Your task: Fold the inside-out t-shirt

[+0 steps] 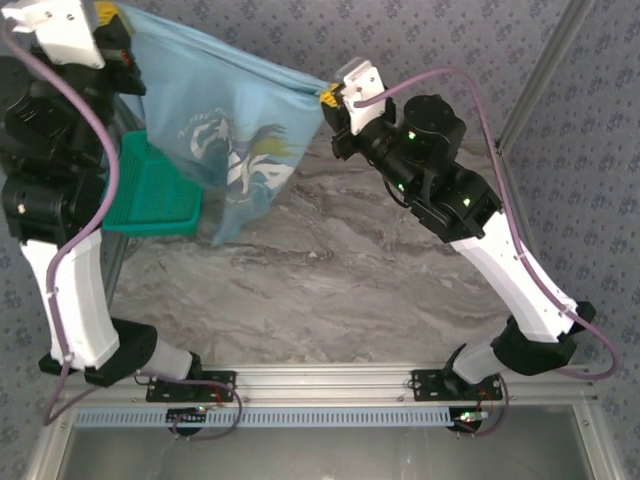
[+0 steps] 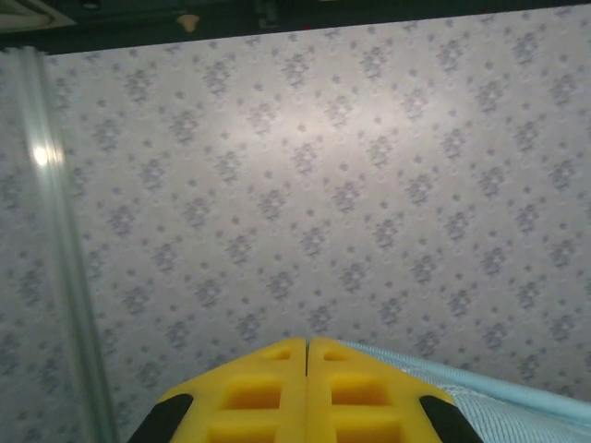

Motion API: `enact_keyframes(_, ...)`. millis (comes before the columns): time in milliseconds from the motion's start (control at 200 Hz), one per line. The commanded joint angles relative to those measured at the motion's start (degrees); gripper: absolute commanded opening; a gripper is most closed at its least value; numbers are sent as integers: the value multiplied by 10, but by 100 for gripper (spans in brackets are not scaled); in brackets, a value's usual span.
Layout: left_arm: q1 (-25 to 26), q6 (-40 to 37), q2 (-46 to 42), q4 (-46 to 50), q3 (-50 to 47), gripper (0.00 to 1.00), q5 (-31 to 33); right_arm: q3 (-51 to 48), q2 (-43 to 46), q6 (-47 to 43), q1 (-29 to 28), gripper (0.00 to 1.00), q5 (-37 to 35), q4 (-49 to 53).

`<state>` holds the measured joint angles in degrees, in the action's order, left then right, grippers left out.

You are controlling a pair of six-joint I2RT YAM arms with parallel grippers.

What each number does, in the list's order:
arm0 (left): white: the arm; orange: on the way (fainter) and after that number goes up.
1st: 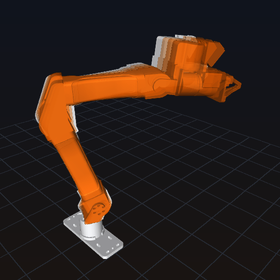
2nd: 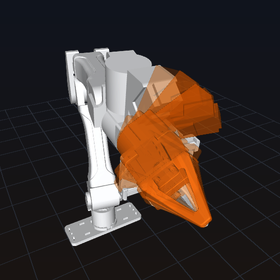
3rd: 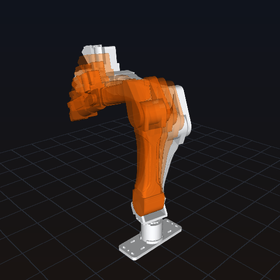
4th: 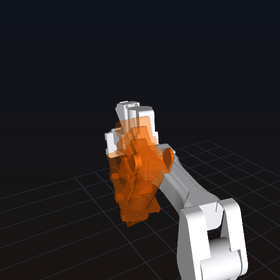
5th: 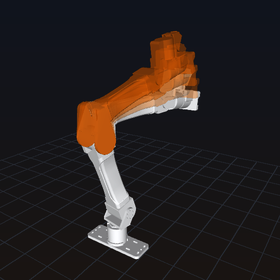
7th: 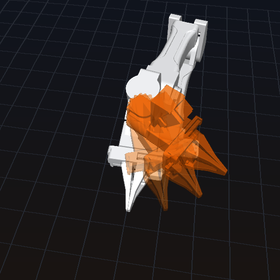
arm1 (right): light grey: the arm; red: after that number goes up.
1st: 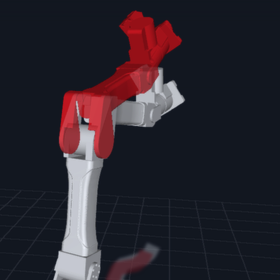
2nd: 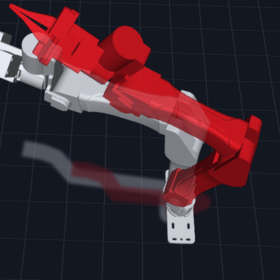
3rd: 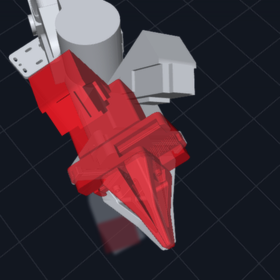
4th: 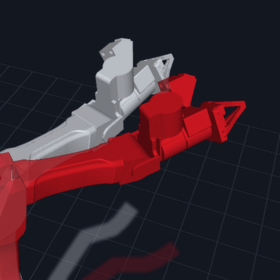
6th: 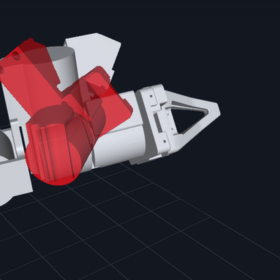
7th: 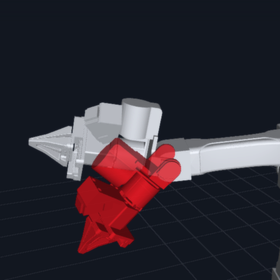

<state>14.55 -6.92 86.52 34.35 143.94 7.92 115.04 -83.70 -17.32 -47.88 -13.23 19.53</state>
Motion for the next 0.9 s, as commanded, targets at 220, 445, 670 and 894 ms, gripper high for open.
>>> enact_keyframes(220,99,-14,254,-1,174,0,-14,-25,38,-50,48,0,-216,31)
enact_keyframes(445,124,9,432,-25,212,0,-47,-68,-3,54,170,0,-206,144)
enact_keyframes(670,139,24,496,-12,257,0,-84,-87,-56,128,315,0,-112,189)
enact_keyframes(894,98,3,391,14,257,0,-39,-48,-36,110,243,0,-14,158)
